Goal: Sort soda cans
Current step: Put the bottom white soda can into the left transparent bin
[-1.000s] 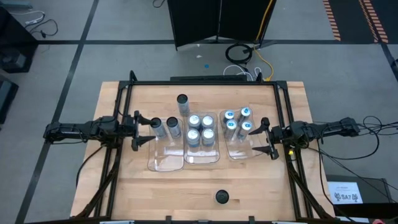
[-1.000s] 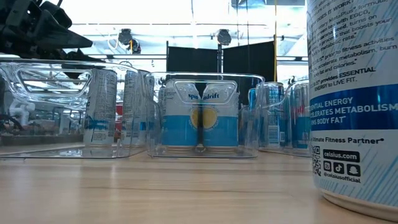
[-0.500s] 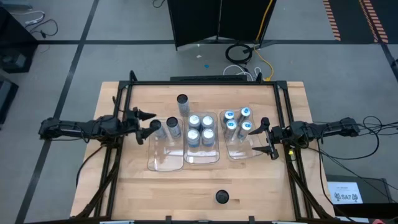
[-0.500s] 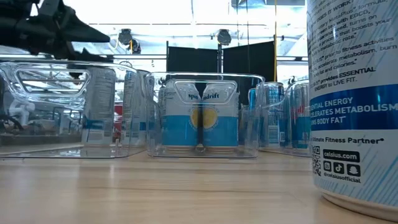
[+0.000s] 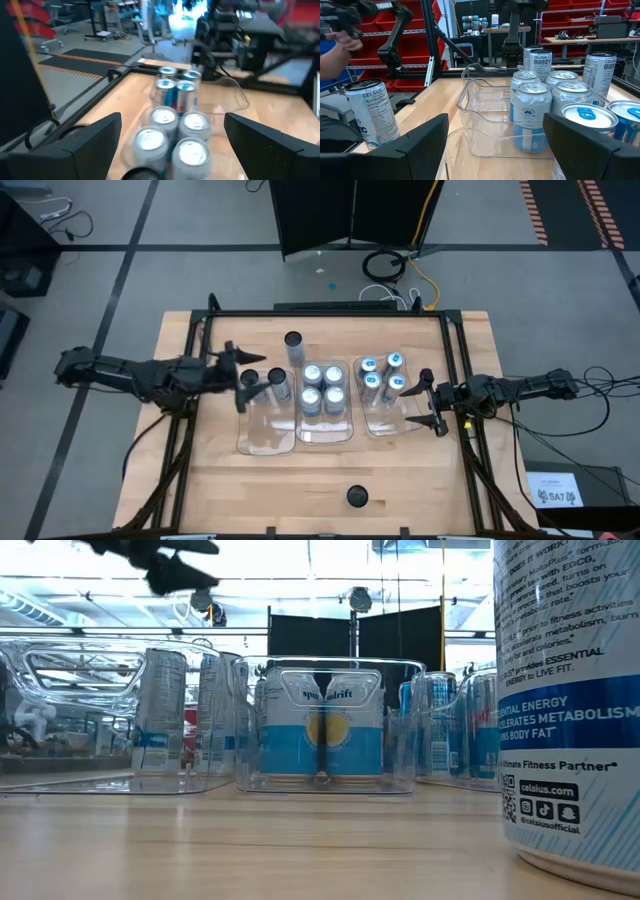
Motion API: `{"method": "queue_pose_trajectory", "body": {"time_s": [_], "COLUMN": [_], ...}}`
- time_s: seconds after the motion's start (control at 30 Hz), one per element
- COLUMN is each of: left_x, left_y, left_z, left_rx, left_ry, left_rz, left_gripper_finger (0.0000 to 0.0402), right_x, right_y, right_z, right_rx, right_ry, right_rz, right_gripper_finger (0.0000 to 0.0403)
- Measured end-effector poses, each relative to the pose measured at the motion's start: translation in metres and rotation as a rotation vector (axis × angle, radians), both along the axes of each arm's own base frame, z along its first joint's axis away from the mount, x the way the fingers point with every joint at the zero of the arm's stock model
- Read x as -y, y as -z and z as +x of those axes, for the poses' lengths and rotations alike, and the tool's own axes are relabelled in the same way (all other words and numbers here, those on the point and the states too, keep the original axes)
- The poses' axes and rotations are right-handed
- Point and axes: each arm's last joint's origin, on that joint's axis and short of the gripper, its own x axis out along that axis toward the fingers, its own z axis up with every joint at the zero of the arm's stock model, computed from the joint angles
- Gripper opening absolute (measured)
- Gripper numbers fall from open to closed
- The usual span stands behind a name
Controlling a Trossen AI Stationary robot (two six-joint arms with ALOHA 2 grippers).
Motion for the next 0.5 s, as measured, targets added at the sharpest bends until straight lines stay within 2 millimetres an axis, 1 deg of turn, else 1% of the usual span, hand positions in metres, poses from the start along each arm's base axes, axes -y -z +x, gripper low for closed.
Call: {"method": "queue_pose_trajectory", "body": {"time_s": [0.1,0.23,0.37,0.5], "left_x": [0.013,0.038,0.065,0.084], "left_y": [-0.012,-0.03,-0.038,-0.042], "left_z": [0.024,0.059,0.093,0.115], "left_rx": [-0.057,-0.149,-0.275,-0.298], "left_ry": [0.04,0.089,0.115,0.174], "left_rz": [0.068,0.142,0.227,0.24], "left_gripper_finger": [0.0363,0.0363,0.0363,0.0363], "right_x": [0.0,0.0,0.0,0.0], "right_y": [0.0,0.0,0.0,0.0], "right_z": [0.0,0.0,0.0,0.0], "right_rx": [0.0,0.0,0.0,0.0], "right_ry": [0.0,0.0,0.0,-0.001], "right_rz": [0.0,0.0,0.0,0.0], "right_gripper_finger": [0.0318,0.0318,0.0318,0.0318]}}
